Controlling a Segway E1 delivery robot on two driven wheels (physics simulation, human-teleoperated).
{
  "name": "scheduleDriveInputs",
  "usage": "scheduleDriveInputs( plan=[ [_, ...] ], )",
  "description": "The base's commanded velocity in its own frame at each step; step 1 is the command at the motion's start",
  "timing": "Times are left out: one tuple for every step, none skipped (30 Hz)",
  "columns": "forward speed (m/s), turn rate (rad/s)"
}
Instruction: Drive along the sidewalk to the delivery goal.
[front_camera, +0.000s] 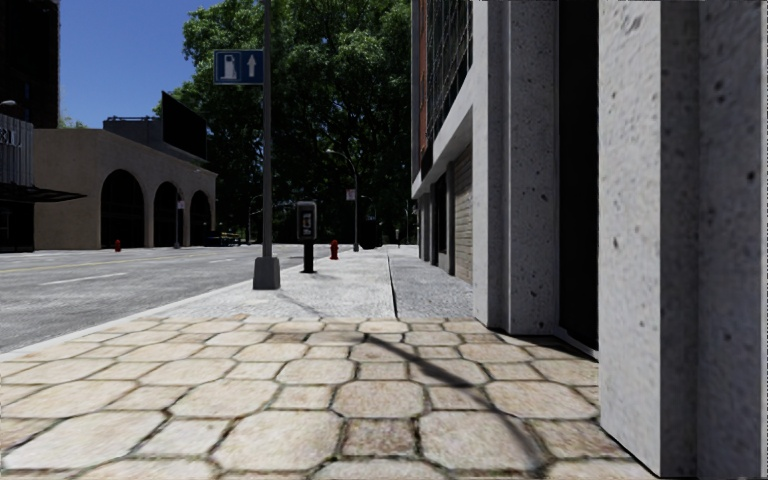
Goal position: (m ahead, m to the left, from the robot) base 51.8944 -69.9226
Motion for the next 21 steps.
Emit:
scheduleDriveInputs(
  plan=[
    [2.0,0.0],
    [2.0,0.0],
    [2.0,0.0],
    [2.0,0.0],
    [2.0,0.0],
    [2.0,0.0],
    [2.0,0.0],
    [2.0,0.0],
    [2.0,0.0],
    [2.0,0.0],
    [2.0,0.0],
    [2.0,0.0],
    [2.0,0.0],
    [2.0,0.0],
    [2.0,0.0],
    [2.0,0.0],
    [2.0,0.0],
    [2.0,0.0],
    [2.0,0.0],
    [2.0,0.0],
    [2.0,0.0]
  ],
)
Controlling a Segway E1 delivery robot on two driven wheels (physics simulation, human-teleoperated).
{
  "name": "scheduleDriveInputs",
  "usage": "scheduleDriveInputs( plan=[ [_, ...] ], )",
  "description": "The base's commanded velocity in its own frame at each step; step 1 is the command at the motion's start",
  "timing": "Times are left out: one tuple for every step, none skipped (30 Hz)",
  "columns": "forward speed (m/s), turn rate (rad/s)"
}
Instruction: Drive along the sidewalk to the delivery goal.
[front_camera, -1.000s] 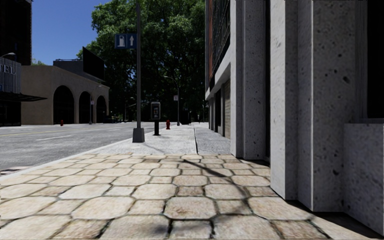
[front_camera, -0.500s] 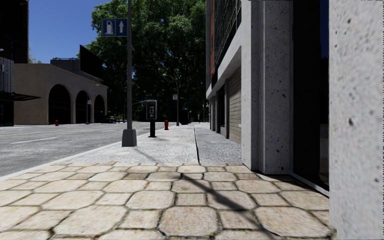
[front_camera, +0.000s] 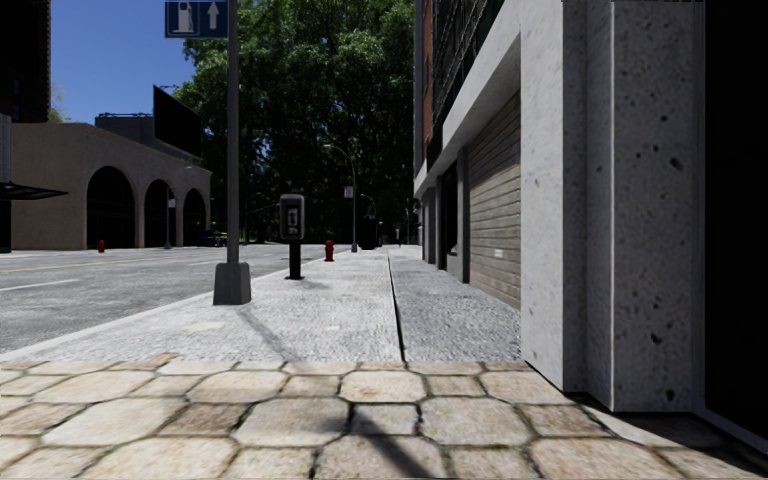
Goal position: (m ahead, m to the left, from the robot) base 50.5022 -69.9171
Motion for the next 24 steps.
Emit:
scheduleDriveInputs(
  plan=[
    [2.0,0.0],
    [2.0,0.0],
    [2.0,0.0],
    [2.0,0.0],
    [2.0,0.0],
    [2.0,0.0],
    [2.0,0.0],
    [2.0,0.0],
    [2.0,0.0],
    [2.0,0.0],
    [2.0,0.0],
    [2.0,0.0],
    [2.0,0.0],
    [2.0,0.0],
    [2.0,0.0],
    [2.0,0.0],
    [2.0,0.0],
    [2.0,0.0],
    [2.0,0.0],
    [2.0,0.0],
    [2.0,0.0],
    [2.0,0.0],
    [2.0,0.0],
    [2.0,0.0]
  ],
)
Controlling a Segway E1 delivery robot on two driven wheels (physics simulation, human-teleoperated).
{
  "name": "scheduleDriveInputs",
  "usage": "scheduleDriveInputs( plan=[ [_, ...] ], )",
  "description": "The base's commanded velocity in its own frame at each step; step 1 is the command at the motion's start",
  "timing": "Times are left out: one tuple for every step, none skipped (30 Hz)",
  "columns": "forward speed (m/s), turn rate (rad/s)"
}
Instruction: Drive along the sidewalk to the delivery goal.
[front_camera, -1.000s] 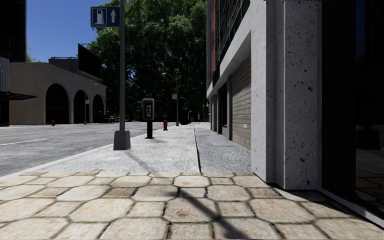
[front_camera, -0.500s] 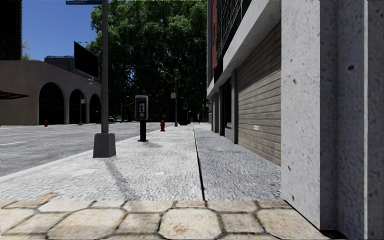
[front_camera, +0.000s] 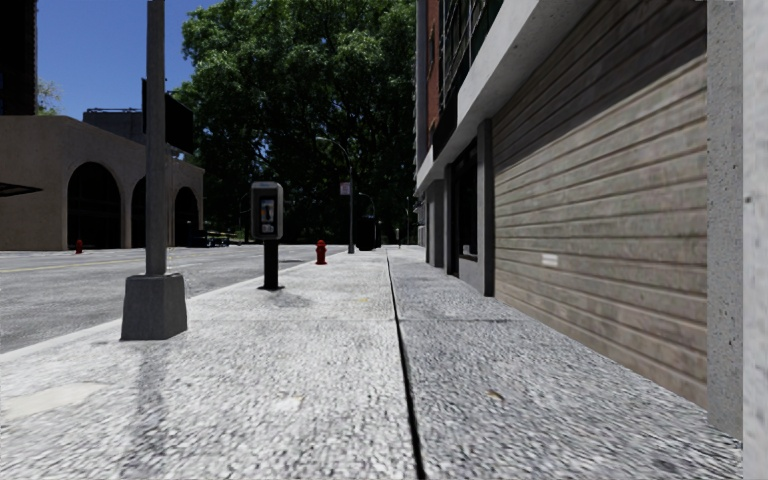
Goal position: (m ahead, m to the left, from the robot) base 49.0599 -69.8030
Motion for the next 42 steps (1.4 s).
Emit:
scheduleDriveInputs(
  plan=[
    [2.0,0.0],
    [2.0,0.0],
    [2.0,0.0],
    [2.0,0.0],
    [2.0,0.0],
    [2.0,0.0],
    [2.0,0.0],
    [2.0,0.0],
    [2.0,0.0],
    [2.0,0.0],
    [2.0,0.0],
    [2.0,0.0],
    [2.0,0.0],
    [2.0,0.0],
    [2.0,0.0],
    [2.0,0.0],
    [2.0,0.0],
    [2.0,0.0],
    [2.0,0.0],
    [2.0,0.0],
    [2.0,0.0],
    [2.0,0.0],
    [2.0,0.0],
    [2.0,0.0],
    [2.0,0.0],
    [2.0,0.0],
    [2.0,0.0],
    [2.0,0.0],
    [2.0,0.0],
    [2.0,0.0],
    [2.0,0.0],
    [2.0,0.0],
    [2.0,0.0],
    [2.0,0.0],
    [2.0,0.0],
    [2.0,0.0],
    [2.0,0.0],
    [2.0,0.0],
    [2.0,0.0],
    [2.0,0.0],
    [2.0,0.0],
    [2.0,0.0]
  ],
)
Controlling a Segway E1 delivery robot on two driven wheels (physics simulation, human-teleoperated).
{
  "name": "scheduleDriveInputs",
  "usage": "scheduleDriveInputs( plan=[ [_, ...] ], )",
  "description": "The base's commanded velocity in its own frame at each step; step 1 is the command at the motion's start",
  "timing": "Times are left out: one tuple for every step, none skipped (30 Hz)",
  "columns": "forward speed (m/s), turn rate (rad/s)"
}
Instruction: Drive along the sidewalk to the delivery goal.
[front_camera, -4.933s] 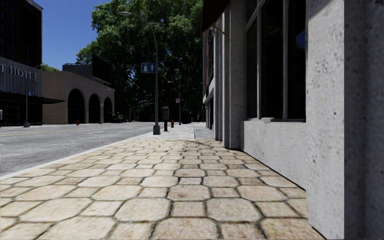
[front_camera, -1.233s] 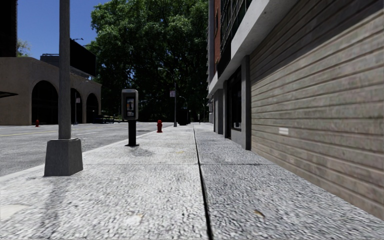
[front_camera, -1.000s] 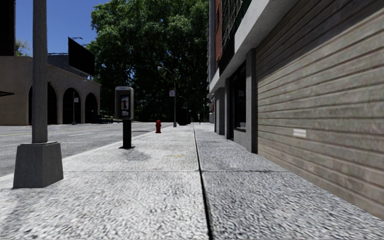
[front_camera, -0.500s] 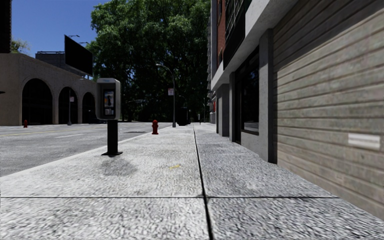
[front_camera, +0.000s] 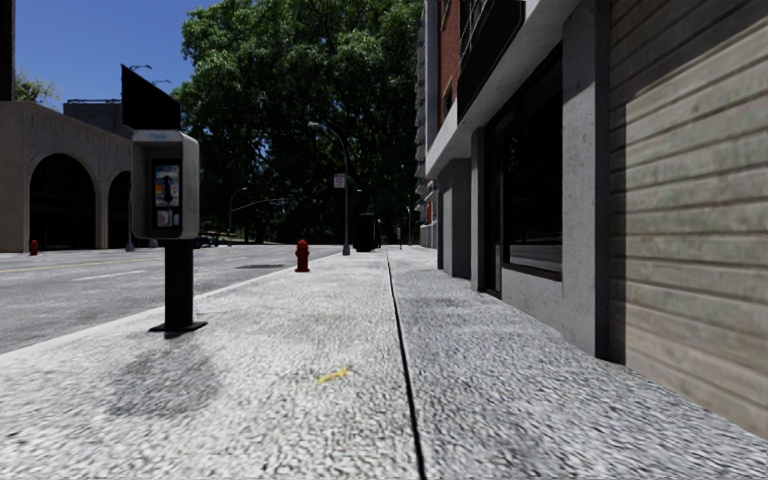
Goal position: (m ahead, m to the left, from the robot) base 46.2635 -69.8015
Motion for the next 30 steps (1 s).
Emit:
scheduleDriveInputs(
  plan=[
    [2.0,0.0],
    [2.0,0.0],
    [2.0,0.0],
    [2.0,0.0],
    [2.0,0.0],
    [2.0,0.0],
    [2.0,0.0],
    [2.0,0.0],
    [2.0,0.0],
    [2.0,0.0],
    [2.0,0.0],
    [2.0,0.0],
    [2.0,0.0],
    [2.0,0.0],
    [2.0,0.0],
    [2.0,0.0],
    [2.0,0.0],
    [2.0,0.0],
    [2.0,0.0],
    [2.0,0.0],
    [2.0,0.0],
    [2.0,0.0],
    [2.0,0.0],
    [2.0,0.0],
    [2.0,0.0],
    [2.0,0.0],
    [2.0,0.0],
    [2.0,0.0],
    [2.0,0.0],
    [2.0,0.0]
  ],
)
